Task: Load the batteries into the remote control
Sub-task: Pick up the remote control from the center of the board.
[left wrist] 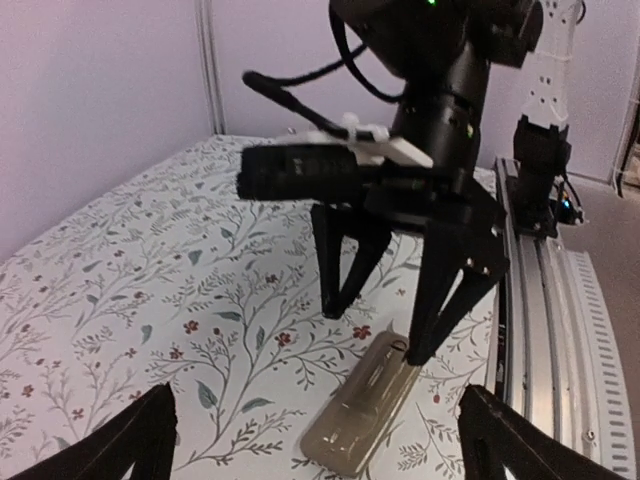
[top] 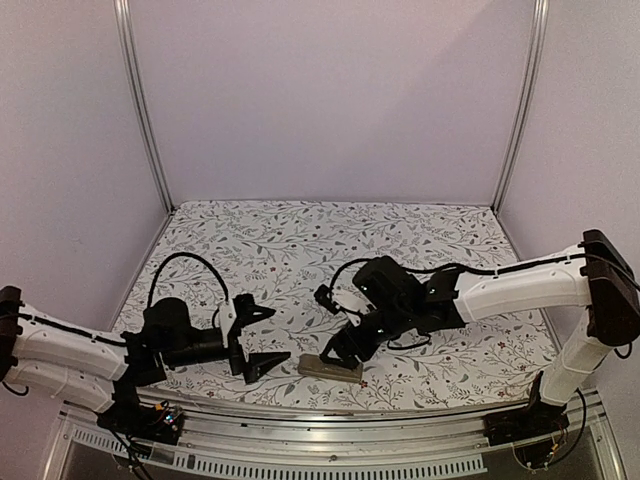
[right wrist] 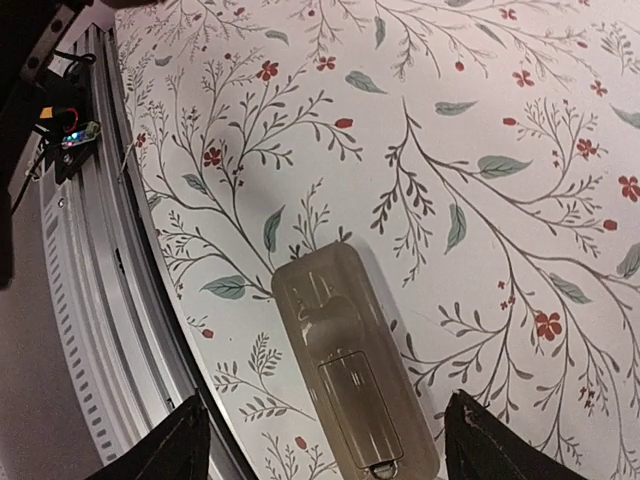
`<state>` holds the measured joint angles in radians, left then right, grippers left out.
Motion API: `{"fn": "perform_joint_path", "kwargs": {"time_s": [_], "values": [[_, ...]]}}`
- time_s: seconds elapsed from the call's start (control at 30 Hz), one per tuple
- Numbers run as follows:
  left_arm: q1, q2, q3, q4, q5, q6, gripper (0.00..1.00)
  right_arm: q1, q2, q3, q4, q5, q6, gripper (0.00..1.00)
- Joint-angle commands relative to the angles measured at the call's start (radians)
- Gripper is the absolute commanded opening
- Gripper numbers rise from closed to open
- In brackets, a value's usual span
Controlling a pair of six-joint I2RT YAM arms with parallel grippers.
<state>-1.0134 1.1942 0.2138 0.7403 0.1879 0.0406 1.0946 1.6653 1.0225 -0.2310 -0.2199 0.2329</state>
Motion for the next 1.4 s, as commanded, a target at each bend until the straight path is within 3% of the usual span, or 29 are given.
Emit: {"fn": "perform_joint_path", "kwargs": {"time_s": [0.0,0.1,0.2,0.33,0.7,0.77,1.0,1.23,1.37], "values": [[0.014,-0.297,-0.109,0.045,-0.282,-0.156,0.99,0.029,0.049,0.021,0.092,0.017,-0.261,0.79],[0.025,-0.47,-0.146,0.01,-0.376,-0.202,0.99,0.085,0.139,0.086,0.052,0.055,-0.337,0.8],[0.023,-0.539,-0.139,-0.057,-0.454,-0.223,0.98,0.116,0.22,0.139,0.022,0.084,-0.373,0.81],[0.023,-0.559,-0.133,-0.099,-0.504,-0.228,0.97,0.117,0.271,0.16,0.013,0.117,-0.373,0.82],[0.023,-0.549,-0.129,-0.093,-0.453,-0.229,0.96,0.116,0.329,0.171,0.002,0.212,-0.359,0.79],[0.023,-0.549,-0.132,-0.09,-0.456,-0.227,0.96,0.116,0.337,0.174,0.0,0.214,-0.366,0.76],[0.023,-0.51,-0.111,-0.114,-0.472,-0.216,0.96,0.114,0.368,0.255,-0.058,0.231,-0.349,0.33],[0.024,-0.466,-0.075,-0.097,-0.48,-0.219,0.94,0.087,0.264,0.231,0.014,0.232,-0.314,0.28],[0.024,-0.466,-0.03,-0.108,-0.418,-0.208,0.92,0.038,0.115,0.151,0.197,0.056,-0.295,0.28]]}}
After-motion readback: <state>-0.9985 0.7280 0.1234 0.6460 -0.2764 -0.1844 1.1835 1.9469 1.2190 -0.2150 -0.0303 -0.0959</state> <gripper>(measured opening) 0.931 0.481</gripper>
